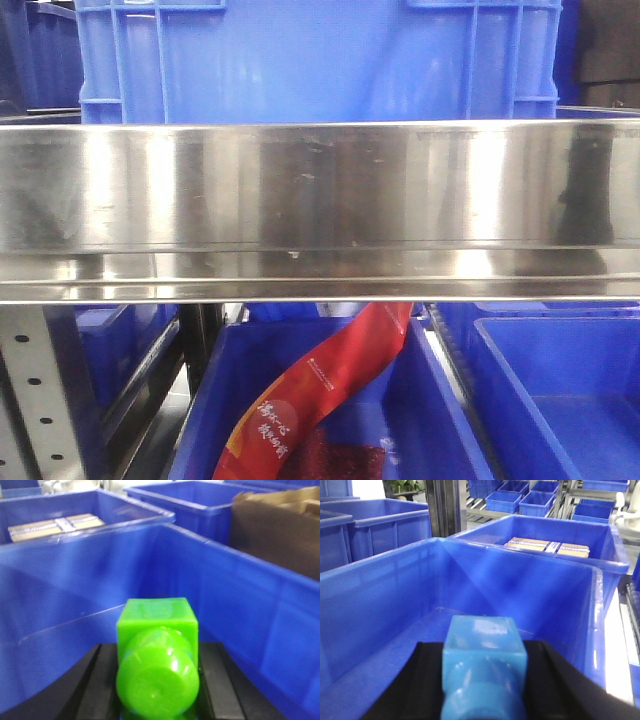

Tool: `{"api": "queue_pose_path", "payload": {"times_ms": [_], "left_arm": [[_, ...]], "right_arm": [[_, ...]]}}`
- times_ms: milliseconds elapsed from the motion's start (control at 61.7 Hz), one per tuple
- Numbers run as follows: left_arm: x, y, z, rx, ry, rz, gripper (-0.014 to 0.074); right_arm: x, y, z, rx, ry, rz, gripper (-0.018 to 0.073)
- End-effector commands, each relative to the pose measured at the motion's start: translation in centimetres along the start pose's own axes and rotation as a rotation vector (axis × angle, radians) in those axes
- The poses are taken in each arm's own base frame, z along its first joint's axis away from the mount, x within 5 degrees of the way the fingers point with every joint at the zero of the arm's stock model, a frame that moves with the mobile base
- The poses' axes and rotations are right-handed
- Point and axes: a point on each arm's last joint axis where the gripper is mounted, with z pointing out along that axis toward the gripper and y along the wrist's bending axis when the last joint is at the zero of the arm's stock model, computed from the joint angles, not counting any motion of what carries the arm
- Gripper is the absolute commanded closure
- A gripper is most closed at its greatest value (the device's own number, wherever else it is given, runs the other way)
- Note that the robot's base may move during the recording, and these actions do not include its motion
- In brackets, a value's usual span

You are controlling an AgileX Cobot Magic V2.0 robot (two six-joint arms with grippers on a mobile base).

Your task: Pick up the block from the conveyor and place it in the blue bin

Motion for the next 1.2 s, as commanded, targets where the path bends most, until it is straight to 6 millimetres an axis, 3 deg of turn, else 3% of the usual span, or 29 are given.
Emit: {"api": "queue_pose_path", "payload": {"times_ms": [0, 81, 178, 340, 519, 567, 746, 924, 1183], "left_arm": [[-0.9, -0.1, -0.3, -0.001, -0.047, 0.003, 0.0239], [-0.9, -0.1, -0.3, -0.001, -0.047, 0.003, 0.0167], [-1.1, -0.2, -0.7, 0.000, -0.057, 0.003, 0.0181], [-1.9, -0.3, -1.9, 0.000, -0.090, 0.004, 0.0381], [-3.1, -0.3, -3.7, -0.003, -0.136, 0.006, 0.0711], [-3.4, -0.3, -4.3, -0.003, -0.151, 0.007, 0.0708], [-3.7, -0.5, -7.3, -0.001, -0.182, 0.010, 0.0708], [-0.5, -0.4, -10.4, -0.019, -0.194, 0.005, 0.0708], [6.8, 1.7, -14.6, -0.135, -0.182, -0.135, 0.0708]], "right_arm": [[-0.7, 0.1, 0.1, 0.000, -0.056, -0.003, 0.0127], [-0.9, 0.0, 0.0, 0.001, -0.083, -0.003, 0.0106], [-1.2, 0.0, -0.1, 0.002, -0.105, -0.003, 0.0152], [-1.8, 0.1, -0.9, 0.001, -0.128, -0.003, 0.0315], [-2.7, 0.1, -1.9, -0.001, -0.172, 0.023, 0.0646], [-3.1, 0.1, -2.5, -0.004, -0.190, 0.051, 0.0724], [-4.0, -0.5, -5.4, 0.011, -0.249, 0.094, 0.0727], [-1.0, -2.5, -8.8, 0.101, -0.244, 0.099, 0.0727], [4.4, -3.8, -14.3, 0.205, -0.228, 0.107, 0.0727]]}}
